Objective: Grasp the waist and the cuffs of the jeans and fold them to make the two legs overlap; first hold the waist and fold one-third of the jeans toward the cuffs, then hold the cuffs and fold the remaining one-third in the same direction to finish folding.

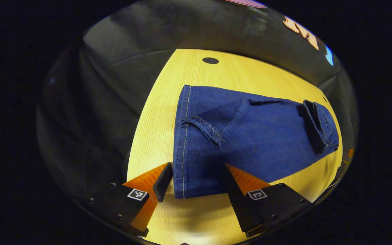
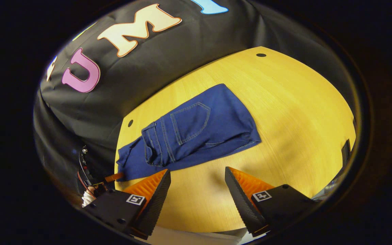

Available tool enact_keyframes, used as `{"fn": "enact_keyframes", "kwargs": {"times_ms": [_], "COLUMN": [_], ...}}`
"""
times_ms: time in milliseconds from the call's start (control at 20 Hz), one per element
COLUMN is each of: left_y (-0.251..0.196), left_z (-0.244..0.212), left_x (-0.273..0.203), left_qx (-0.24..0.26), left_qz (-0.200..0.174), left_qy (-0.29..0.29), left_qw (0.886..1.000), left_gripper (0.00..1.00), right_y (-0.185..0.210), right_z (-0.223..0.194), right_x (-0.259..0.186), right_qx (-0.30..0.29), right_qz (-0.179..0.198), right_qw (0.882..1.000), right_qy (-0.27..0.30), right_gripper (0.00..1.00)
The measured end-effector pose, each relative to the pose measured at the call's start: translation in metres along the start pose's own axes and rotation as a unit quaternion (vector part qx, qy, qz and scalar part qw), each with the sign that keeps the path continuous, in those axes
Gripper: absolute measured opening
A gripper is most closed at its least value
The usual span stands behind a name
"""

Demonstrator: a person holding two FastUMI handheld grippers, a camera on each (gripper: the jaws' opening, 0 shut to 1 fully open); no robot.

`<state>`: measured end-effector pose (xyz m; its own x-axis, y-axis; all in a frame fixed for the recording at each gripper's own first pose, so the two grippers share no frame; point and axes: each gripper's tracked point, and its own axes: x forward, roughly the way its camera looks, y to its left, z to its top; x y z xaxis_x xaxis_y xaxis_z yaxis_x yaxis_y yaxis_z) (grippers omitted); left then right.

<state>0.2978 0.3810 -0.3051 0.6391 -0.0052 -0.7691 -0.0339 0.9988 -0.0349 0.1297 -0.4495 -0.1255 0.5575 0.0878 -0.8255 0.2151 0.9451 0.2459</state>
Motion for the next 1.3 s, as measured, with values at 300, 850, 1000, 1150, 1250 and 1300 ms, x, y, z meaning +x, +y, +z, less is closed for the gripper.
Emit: {"fn": "enact_keyframes", "kwargs": {"times_ms": [300, 850, 1000, 1150, 1250, 1300], "left_y": [-0.004, -0.027, -0.029, -0.031, -0.039, -0.048], "left_z": [0.0, 0.011, 0.008, 0.018, 0.027, 0.032], "left_x": [-0.001, 0.002, -0.002, -0.01, -0.024, -0.035], "left_qx": [-0.006, -0.087, -0.139, -0.158, -0.15, -0.143], "left_qz": [0.011, -0.061, -0.08, -0.083, -0.08, -0.082], "left_qy": [-0.004, -0.051, -0.039, -0.038, -0.046, -0.051], "left_qw": [1.0, 0.993, 0.986, 0.983, 0.984, 0.985], "left_gripper": [0.83, 0.04, 0.0, 0.0, 0.0, 0.0], "right_y": [0.008, 0.009, 0.003, -0.005, -0.014, -0.019], "right_z": [0.006, -0.01, -0.011, -0.006, -0.001, 0.002], "right_x": [-0.012, -0.038, -0.047, -0.055, -0.06, -0.062], "right_qx": [0.012, 0.028, 0.037, 0.047, 0.05, 0.051], "right_qz": [0.008, 0.004, 0.005, 0.009, 0.015, 0.018], "right_qw": [1.0, 0.999, 0.998, 0.996, 0.995, 0.995], "right_qy": [-0.02, -0.047, -0.059, -0.073, -0.08, -0.082], "right_gripper": [0.98, 0.98, 0.98, 0.98, 0.98, 0.98]}}
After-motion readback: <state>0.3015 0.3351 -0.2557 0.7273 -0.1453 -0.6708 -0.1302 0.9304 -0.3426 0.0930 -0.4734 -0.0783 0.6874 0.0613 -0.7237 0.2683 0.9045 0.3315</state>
